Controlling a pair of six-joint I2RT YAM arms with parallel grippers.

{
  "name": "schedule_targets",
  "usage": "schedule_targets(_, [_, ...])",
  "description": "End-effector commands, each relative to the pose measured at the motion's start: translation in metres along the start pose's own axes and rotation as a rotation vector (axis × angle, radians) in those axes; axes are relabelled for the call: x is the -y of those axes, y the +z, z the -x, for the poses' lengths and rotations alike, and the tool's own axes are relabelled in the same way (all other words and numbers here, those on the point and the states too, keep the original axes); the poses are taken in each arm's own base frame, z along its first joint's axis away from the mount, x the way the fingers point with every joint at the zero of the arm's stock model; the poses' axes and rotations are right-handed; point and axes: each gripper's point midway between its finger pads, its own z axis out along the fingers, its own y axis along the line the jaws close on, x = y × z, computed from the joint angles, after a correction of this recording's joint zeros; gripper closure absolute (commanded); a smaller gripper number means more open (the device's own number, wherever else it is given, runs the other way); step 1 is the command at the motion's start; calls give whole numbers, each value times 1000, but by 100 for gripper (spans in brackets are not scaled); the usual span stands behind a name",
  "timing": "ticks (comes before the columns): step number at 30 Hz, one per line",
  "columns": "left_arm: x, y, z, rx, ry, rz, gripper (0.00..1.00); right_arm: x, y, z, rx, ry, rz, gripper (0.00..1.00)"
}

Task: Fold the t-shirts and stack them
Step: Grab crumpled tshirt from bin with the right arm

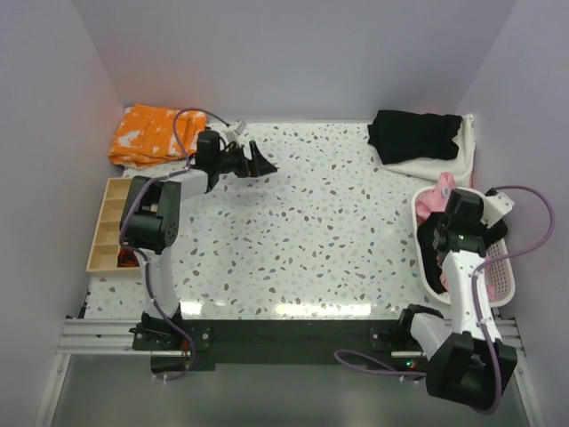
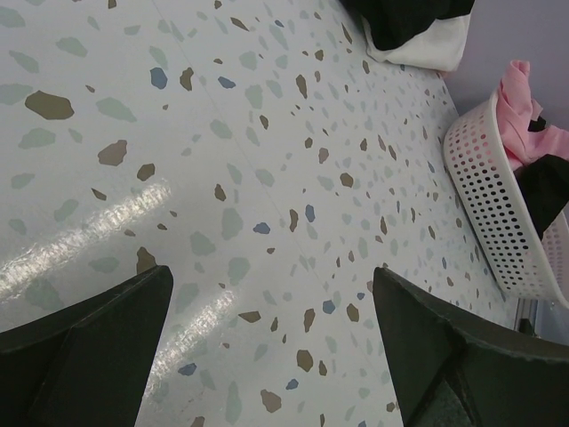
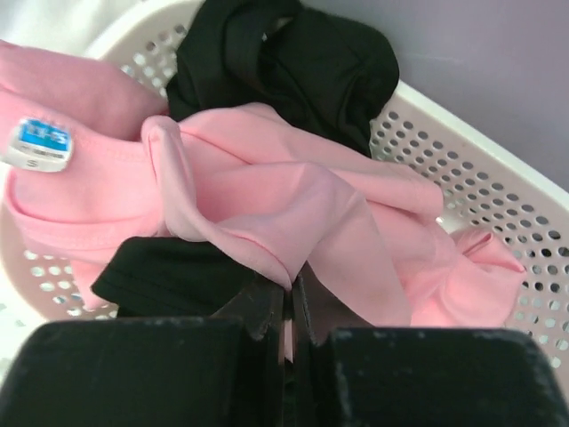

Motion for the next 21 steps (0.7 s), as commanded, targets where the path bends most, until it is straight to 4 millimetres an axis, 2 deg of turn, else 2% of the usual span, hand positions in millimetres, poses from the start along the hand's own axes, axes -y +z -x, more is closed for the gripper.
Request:
schedule_targets(1, [10,6,16,37,36,-47,0,0,-26,50,186,138,84,100])
schedule_targets(3, [12,8,14,34,25,-59,0,-7,-32,55,163,112,120,100])
schedule_targets(4, [12,9,13,35,25,-65,0,-7,-38,62,159,107,130,87])
schedule_targets(5, [13,10,11,30,18,-73,0,-7,-40,63,158,98,135,56])
schedule_targets(6, [15,11,10,28,19,-78,0,-5,-42,65,162,97,133,42])
schedule_targets(7, [15,12,9,26,19,-83,0,-3,-43,64,161,95,126,38])
schedule_targets(13, [18,10,9,26,21,-88,0,7,-40,60,171,101,81,34])
schedule_targets(21, [17,12,7,23,16,-87,0,-6,-11,38,103,74,38,31])
